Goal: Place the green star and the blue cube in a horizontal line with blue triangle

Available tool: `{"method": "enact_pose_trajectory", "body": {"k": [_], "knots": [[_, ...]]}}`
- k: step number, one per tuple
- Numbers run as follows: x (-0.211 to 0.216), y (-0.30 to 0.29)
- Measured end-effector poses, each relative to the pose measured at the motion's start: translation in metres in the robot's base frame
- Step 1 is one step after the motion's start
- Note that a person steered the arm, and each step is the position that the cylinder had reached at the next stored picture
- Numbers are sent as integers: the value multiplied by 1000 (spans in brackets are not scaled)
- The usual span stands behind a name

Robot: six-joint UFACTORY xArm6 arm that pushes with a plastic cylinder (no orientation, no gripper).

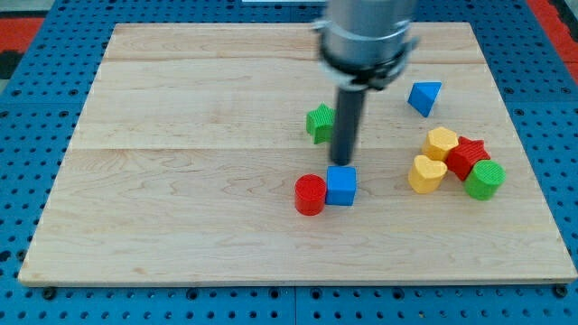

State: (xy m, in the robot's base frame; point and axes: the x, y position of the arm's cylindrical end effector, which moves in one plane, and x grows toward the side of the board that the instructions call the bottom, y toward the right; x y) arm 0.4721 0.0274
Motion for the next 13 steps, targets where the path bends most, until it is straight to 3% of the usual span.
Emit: {"method": "enact_pose_trajectory", "body": {"k": [1, 3, 5, 7, 10, 11, 13], "knots": [[-17, -47], [-68, -6], [-32, 8], [-94, 53], [74, 50], [67, 24], [-53, 10]]}}
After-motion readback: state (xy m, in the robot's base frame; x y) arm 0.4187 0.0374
